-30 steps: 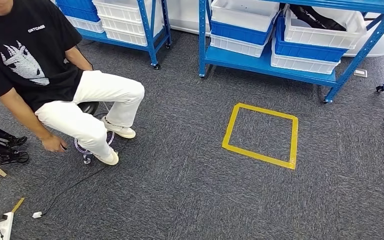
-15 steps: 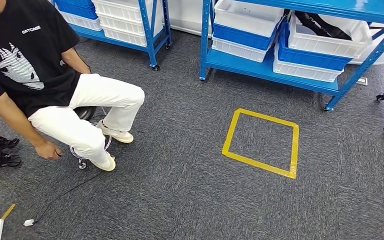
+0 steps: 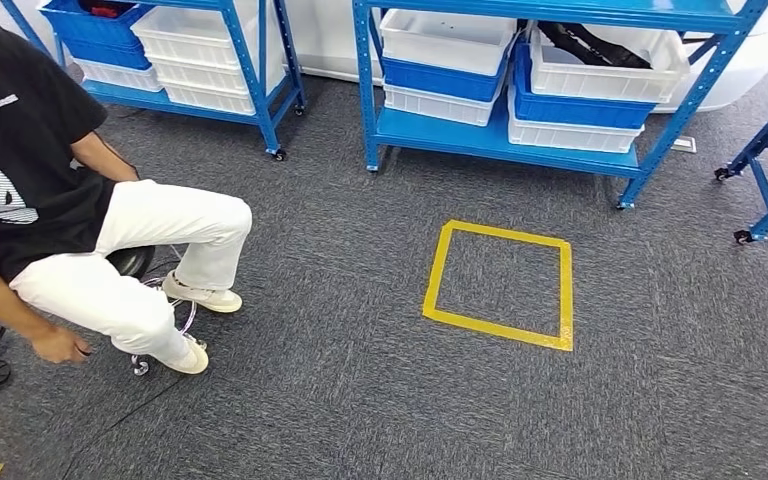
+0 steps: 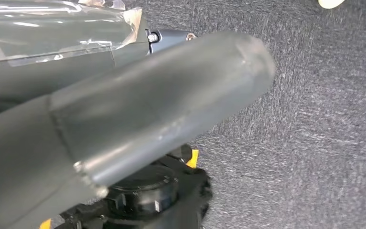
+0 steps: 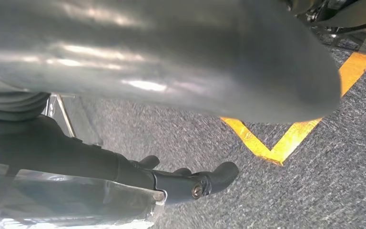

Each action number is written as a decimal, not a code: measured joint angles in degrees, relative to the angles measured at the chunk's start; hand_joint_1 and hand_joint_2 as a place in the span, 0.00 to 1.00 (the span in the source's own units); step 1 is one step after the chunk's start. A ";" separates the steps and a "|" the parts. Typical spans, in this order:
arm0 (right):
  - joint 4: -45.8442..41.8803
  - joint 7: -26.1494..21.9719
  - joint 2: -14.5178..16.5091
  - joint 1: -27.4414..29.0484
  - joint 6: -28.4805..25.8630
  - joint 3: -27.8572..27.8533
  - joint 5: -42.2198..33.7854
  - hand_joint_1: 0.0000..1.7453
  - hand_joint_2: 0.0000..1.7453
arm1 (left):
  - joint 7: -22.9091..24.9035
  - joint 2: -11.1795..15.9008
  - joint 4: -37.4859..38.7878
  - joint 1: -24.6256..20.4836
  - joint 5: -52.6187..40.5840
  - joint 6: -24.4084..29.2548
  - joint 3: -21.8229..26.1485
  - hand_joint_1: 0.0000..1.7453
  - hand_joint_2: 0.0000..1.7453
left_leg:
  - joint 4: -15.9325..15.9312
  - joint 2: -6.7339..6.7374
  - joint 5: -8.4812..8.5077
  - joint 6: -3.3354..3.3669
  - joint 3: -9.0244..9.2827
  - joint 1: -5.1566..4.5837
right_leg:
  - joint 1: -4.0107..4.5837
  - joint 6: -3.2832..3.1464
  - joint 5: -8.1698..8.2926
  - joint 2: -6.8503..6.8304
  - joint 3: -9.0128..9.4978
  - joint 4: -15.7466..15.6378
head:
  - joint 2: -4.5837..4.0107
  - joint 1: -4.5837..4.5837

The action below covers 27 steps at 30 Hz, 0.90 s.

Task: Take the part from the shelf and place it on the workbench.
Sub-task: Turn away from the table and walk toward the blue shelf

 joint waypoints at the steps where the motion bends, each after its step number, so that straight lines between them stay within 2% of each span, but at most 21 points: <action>1: 0.00 -0.02 0.01 0.00 -0.02 -0.01 0.05 0.00 0.00 | 0.01 0.00 0.01 0.03 0.05 0.21 -0.03 0.00 0.00 | 4.11 -0.68 -2.02 -0.23 -2.04 0.08 | 0.04 -0.17 0.01 0.54 -0.03 0.01 | 0.00 0.01; 2: 0.00 -0.03 0.02 0.01 -0.03 -0.01 0.10 0.00 0.00 | 0.03 0.00 0.01 0.06 0.12 0.48 -0.07 0.00 0.00 | 7.77 -0.98 -3.34 -0.38 -4.03 0.11 | 0.10 -0.25 -0.02 1.16 -0.04 0.02 | 0.00 0.02; 3: 0.00 -0.03 0.01 0.02 -0.03 -0.01 0.14 0.00 0.00 | 0.04 0.00 0.01 0.07 0.20 0.72 -0.10 0.00 0.00 | 9.76 -1.09 -3.46 -0.42 -5.36 0.13 | 0.13 -0.29 -0.06 1.83 0.01 0.02 | 0.00 0.01; 4: 0.00 -0.03 0.01 0.02 -0.03 -0.01 0.17 0.00 0.00 | 0.05 0.00 0.01 0.09 0.26 0.97 -0.14 0.00 0.00 | 9.37 -1.21 -2.27 -0.33 -5.60 0.14 | 0.14 -0.32 -0.09 2.53 0.10 0.03 | 0.00 0.03; 5: 0.00 -0.03 0.01 0.00 -0.03 -0.01 0.21 0.00 0.00 | 0.07 0.00 0.01 0.11 0.32 1.21 -0.16 0.00 0.00 | 7.22 -1.49 -0.29 -0.16 -5.01 0.15 | 0.14 -0.34 -0.12 3.28 0.23 0.03 | 0.00 0.02; 7: 0.00 -0.05 0.10 -0.14 -0.03 -0.01 0.32 0.00 0.00 | 0.08 0.00 0.01 0.26 0.43 1.50 -0.22 0.00 0.00 | -0.47 -4.14 4.21 0.50 -2.19 0.18 | 0.17 -0.26 -0.18 4.81 0.29 0.05 | 0.00 0.04; 9: 0.00 -0.09 0.23 -0.27 -0.03 -0.01 0.44 0.00 0.00 | 0.14 -0.01 -0.01 0.48 0.53 1.55 -0.27 0.00 0.00 | -5.32 -6.23 6.19 1.09 -0.42 0.06 | 0.25 0.15 -0.20 6.23 -0.10 0.01 | 0.00 0.04; 10: 0.00 -0.11 0.27 -0.27 -0.03 -0.01 0.47 0.00 0.00 | 0.17 0.00 -0.02 0.54 0.56 1.56 -0.28 0.00 0.00 | -5.80 -6.19 6.13 1.29 -0.23 -0.12 | 0.31 0.53 -0.16 6.83 -0.33 -0.10 | 0.00 0.05; 11: 0.00 -0.13 0.31 -0.18 -0.03 -0.01 0.50 0.00 0.00 | 0.20 0.00 -0.06 0.54 0.58 1.56 -0.30 0.00 0.00 | -6.04 -5.44 6.24 1.56 -0.08 -0.27 | 0.26 0.99 -0.05 7.44 -0.57 -0.33 | 0.00 0.05; 12: 0.00 -0.14 0.32 -0.07 -0.03 -0.01 0.52 0.00 0.00 | 0.21 -0.02 -0.09 0.52 0.58 1.56 -0.33 0.00 0.00 | -6.48 -4.74 6.51 1.89 0.28 -0.27 | 0.23 1.32 -0.05 7.35 -0.68 -0.22 | 0.00 0.08; 14: 0.00 -0.15 0.30 -0.06 -0.03 -0.01 0.56 0.00 0.00 | 0.19 -0.08 -0.15 0.62 0.62 1.53 -0.38 0.00 0.00 | -7.60 -3.16 7.14 2.72 1.00 -0.13 | 0.50 1.39 -1.50 4.96 -1.87 2.30 | 0.00 0.30; 16: 0.00 -0.20 0.26 -0.23 -0.03 -0.01 0.57 0.00 0.00 | 0.19 -0.12 -0.15 0.81 0.67 1.52 -0.39 0.00 0.00 | -8.02 -1.41 7.36 3.19 1.28 -0.09 | 0.73 0.88 -4.81 1.90 -5.24 8.90 | 0.00 0.61; 17: 0.00 -0.25 0.23 -0.28 -0.03 -0.01 0.57 0.00 0.00 | 0.21 -0.13 -0.15 0.84 0.68 1.52 -0.39 0.00 0.00 | -8.00 -0.50 7.35 3.30 1.29 -0.14 | 0.70 0.86 -6.20 1.28 -7.04 12.40 | 0.00 0.72; 18: 0.00 -0.28 0.18 -0.25 -0.03 -0.01 0.54 0.00 0.00 | 0.21 -0.13 -0.14 0.84 0.68 1.51 -0.39 0.00 0.00 | -7.99 0.30 7.30 3.29 1.28 -0.18 | 0.67 1.09 -6.83 0.95 -8.12 14.61 | 0.00 0.71; 19: 0.00 -0.31 0.12 -0.17 -0.03 -0.01 0.50 0.00 0.00 | 0.21 -0.13 -0.14 0.80 0.68 1.48 -0.40 0.00 0.00 | -7.98 1.02 7.21 3.23 1.30 -0.20 | 0.62 1.54 -6.55 0.70 -8.15 14.82 | 0.00 0.73; 20: 0.00 -0.34 0.04 -0.09 -0.03 -0.01 0.45 0.00 0.00 | 0.21 -0.13 -0.14 0.77 0.68 1.45 -0.41 0.00 0.00 | -7.96 1.72 7.09 3.12 1.41 -0.19 | 0.56 2.13 -5.44 0.30 -6.96 12.71 | 0.00 0.73; 21: 0.00 -0.35 -0.03 -0.04 -0.04 -0.01 0.42 0.00 0.00 | 0.21 -0.13 -0.14 0.76 0.68 1.41 -0.42 0.00 0.00 | -7.91 2.36 6.93 2.92 1.61 -0.17 | 0.48 2.68 -3.91 -0.61 -4.79 8.77 | 0.00 0.75; 23: 0.00 -0.38 -0.10 -0.17 -0.05 -0.01 0.37 0.00 0.00 | 0.18 -0.13 -0.14 0.79 0.67 1.38 -0.41 0.00 0.00 | -7.68 3.55 6.32 2.26 2.06 -0.50 | 0.41 2.89 -1.18 -3.64 -0.87 1.34 | 0.00 0.74; 24: 0.00 -0.39 -0.10 -0.26 -0.08 -0.01 0.34 0.00 0.00 | 0.14 -0.13 -0.14 0.80 0.64 1.35 -0.40 0.00 0.00 | -7.60 4.10 5.97 1.88 2.32 -0.67 | 0.46 2.56 -0.52 -4.59 0.08 -0.50 | 0.00 0.60; 25: 0.00 -0.41 -0.10 -0.33 -0.10 -0.02 0.30 0.00 0.00 | 0.08 -0.12 -0.14 0.76 0.58 1.32 -0.40 0.00 0.00 | -7.59 4.67 5.67 1.52 2.58 -0.80 | 0.58 2.06 -0.26 -4.84 0.27 -1.01 | 0.00 0.49; 27: 0.00 -0.54 -0.11 -0.33 -0.27 -0.03 0.37 0.00 0.00 | -0.07 -0.10 -0.17 0.57 0.39 1.13 -0.41 0.00 0.00 | -7.61 5.32 5.25 0.80 3.09 -0.56 | 0.44 1.20 -0.03 -3.40 0.31 -1.12 | 0.00 0.28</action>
